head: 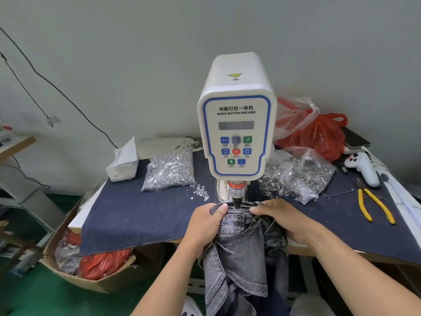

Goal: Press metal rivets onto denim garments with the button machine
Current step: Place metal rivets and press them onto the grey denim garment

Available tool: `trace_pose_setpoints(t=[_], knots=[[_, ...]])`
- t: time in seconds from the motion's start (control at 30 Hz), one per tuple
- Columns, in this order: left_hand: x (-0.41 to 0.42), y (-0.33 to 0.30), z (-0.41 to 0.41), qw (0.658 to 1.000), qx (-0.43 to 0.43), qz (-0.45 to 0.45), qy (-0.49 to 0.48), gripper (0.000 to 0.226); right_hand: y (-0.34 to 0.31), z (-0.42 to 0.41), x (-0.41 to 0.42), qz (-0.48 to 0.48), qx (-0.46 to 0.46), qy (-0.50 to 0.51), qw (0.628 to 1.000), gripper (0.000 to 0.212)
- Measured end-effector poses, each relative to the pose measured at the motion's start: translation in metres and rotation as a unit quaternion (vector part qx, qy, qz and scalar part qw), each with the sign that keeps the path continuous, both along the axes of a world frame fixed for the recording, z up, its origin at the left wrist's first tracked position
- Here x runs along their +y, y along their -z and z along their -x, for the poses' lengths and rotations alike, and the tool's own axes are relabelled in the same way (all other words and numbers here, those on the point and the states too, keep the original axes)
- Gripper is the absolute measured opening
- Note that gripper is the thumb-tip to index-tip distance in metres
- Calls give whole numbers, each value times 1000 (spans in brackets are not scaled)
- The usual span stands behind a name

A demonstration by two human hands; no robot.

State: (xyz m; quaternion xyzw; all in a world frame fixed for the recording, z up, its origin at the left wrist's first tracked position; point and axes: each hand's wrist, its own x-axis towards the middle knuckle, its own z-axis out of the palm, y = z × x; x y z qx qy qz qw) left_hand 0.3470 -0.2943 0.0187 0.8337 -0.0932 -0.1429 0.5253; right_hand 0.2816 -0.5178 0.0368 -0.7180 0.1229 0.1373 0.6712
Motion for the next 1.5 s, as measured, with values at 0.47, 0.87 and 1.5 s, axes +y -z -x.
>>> trace_pose_setpoints(t=[0.47,0.87,1.5], knots=[[5,10,-10,999,35,7,0,51,10,-3,0,-77,4,14,997,39],[6,12,-13,999,35,15,21,46,9,-2,3,-88,15,41,995,32],[7,14,-13,998,40,38,27,41,13,-3,3,-72,13,63,995,37]])
